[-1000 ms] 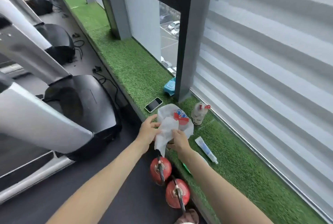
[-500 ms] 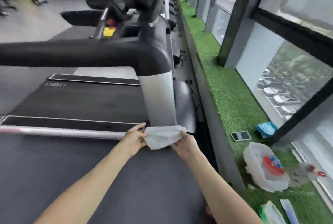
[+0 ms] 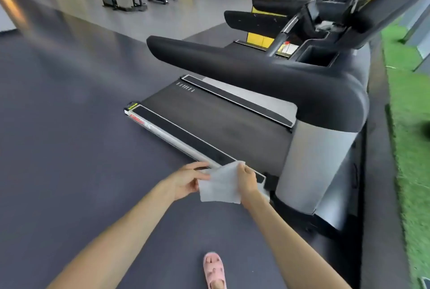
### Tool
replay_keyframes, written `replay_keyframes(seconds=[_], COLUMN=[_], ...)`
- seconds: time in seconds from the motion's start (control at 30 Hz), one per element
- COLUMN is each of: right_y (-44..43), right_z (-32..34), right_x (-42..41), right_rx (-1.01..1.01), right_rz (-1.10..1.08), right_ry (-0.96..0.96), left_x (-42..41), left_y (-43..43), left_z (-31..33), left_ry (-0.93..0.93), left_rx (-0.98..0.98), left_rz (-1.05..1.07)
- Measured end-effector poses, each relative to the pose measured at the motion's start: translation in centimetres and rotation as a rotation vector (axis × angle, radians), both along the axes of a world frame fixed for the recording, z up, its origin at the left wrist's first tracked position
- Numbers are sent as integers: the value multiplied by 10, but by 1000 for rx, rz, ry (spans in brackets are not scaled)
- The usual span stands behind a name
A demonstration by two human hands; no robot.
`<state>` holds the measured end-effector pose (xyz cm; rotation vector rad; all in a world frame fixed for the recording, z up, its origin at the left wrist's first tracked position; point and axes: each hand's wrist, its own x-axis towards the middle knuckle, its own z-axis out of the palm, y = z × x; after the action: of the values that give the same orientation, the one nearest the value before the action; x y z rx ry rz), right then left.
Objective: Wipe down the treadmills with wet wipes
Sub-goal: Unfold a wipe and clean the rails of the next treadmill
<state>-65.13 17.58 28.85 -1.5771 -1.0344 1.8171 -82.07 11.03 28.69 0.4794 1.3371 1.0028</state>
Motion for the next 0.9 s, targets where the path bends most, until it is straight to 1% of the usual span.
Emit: replay_keyframes(seconds=[0.1,0.17,0.23,0.37,0.4,0.47,0.53,0.6,0.63,0.67,0.73,0.77,0.83,0.9], right_y=[42,69,88,123,126,132,139,143,143,141,141,143,145,151], right_z=[-14,-14,-9,-12,-14,-19,-27,-31,-29,-25,-18,-13,-2,5], right_x=[-41,-69,-92,-144,-160,-195,-235,-280,-296,-318,-374,-404,-466,-525], right_rx=[-64,-38,-44,-58,-54,-70,0,105,136,169,232,228,218,229], right_rz=[81,161,188,237,231,217,307,398,403,395,399,450,641,871], right_ry=[30,12,30,52,55,48,-52,-171,-170,-143,-22,61,214,256], left_x=[-41,-68,-91,-136,-148,-174,-207,-245,-258,-278,-329,-355,-409,-460], left_y=[18,34,50,74,76,75,75,74,75,76,79,80,83,84], left_z=[8,18,27,29,28,24,24,25,28,30,31,32,41,51], left_ry=[82,61,42,-19,5,122,300,577,698,778,807,794,771,699], left_rx=[-18,5,38,144,156,150,145,150,161,172,176,172,155,177], left_rz=[53,126,218,512,580,689,734,643,555,478,360,301,183,126])
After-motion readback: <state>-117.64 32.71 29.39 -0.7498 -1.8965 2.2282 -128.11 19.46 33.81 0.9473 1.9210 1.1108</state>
